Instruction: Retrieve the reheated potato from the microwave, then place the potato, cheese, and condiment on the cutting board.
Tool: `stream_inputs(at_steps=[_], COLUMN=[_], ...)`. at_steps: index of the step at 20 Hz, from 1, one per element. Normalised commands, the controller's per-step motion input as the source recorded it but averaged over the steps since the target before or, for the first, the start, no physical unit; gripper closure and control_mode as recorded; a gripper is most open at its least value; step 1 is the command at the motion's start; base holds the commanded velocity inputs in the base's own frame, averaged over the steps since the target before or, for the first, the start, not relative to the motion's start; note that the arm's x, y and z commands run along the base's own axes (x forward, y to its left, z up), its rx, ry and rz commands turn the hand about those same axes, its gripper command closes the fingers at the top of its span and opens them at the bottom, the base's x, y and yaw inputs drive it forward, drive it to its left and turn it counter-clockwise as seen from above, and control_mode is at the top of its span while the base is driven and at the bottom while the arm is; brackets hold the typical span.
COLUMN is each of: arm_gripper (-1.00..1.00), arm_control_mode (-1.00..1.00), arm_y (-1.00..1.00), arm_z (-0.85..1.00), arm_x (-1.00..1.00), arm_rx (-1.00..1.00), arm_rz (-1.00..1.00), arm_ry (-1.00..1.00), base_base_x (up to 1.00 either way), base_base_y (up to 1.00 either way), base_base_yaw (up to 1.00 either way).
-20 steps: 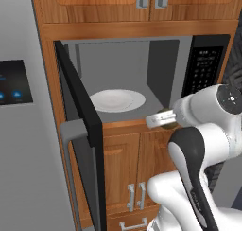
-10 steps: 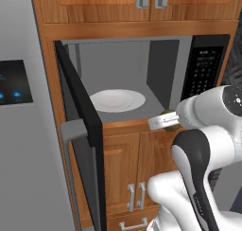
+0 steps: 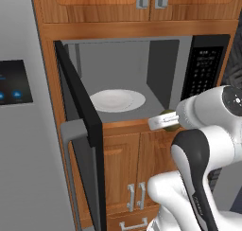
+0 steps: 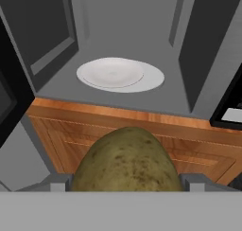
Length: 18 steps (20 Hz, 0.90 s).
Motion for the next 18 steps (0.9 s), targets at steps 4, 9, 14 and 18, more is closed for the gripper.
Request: stream_inputs(at_steps=[4, 9, 14, 18], arm_gripper=[1.00, 1.00, 1.00, 1.00], arm_control_mode=[-1.00, 1.00, 1.00, 1.00], arm_y=[0.00, 0.00, 0.00, 0.00], arm_z=[0.00, 0.00, 0.00, 0.00], arm_x=[0.00, 0.00, 0.00, 0.00], arm_rx=[0.00, 0.00, 0.00, 0.00], arm_rz=[0.00, 0.00, 0.00, 0.00], arm_ry=[0.00, 0.00, 0.00, 0.00], base_base_x=[0.00, 0.00, 0.00, 0.00], base_base_y=[0.00, 0.00, 0.00, 0.00], base_base_yaw=[0.00, 0.00, 0.00, 0.00])
